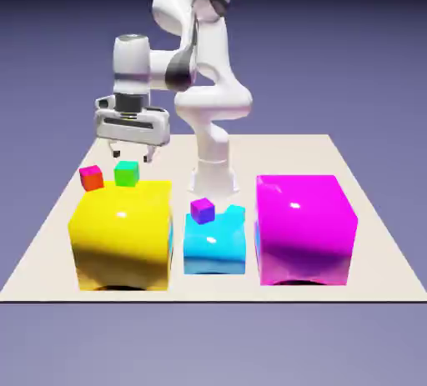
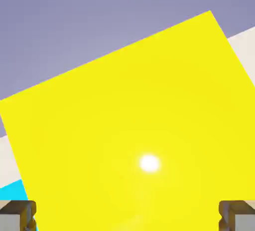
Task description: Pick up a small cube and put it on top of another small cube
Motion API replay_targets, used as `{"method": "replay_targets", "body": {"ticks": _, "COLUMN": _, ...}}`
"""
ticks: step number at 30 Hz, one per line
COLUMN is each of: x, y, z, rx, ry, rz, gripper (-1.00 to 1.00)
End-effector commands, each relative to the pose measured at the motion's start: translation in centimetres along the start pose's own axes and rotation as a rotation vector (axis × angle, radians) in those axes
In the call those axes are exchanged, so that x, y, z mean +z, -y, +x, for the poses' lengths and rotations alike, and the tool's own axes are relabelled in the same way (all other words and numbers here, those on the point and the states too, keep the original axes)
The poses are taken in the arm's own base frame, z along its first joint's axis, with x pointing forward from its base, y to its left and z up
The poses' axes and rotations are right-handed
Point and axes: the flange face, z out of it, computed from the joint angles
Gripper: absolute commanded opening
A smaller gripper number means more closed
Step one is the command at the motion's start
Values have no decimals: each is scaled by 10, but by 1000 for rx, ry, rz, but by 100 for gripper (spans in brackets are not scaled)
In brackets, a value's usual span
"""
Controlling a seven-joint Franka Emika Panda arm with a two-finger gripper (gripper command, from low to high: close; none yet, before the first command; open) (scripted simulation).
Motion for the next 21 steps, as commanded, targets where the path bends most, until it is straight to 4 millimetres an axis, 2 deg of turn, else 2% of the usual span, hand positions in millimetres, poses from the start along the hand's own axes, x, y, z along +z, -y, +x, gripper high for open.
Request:
{"method": "replay_targets", "body": {"ticks": 1, "x": 4, "y": -12, "z": 11, "rx": 36, "ry": 17, "rz": -39, "gripper": 0}}
{"method": "replay_targets", "body": {"ticks": 7, "x": 30, "y": -106, "z": 61, "rx": 283, "ry": 137, "rz": -295, "gripper": 0}}
{"method": "replay_targets", "body": {"ticks": 9, "x": 52, "y": -142, "z": 60, "rx": 385, "ry": 240, "rz": -406, "gripper": 0}}
{"method": "replay_targets", "body": {"ticks": 10, "x": 63, "y": -160, "z": 57, "rx": 439, "ry": 299, "rz": -460, "gripper": 0}}
{"method": "replay_targets", "body": {"ticks": 18, "x": 145, "y": -238, "z": -10, "rx": 744, "ry": 800, "rz": -678, "gripper": 0}}
{"method": "replay_targets", "body": {"ticks": 21, "x": 173, "y": -243, "z": -39, "rx": 811, "ry": 953, "rz": -677, "gripper": 0}}
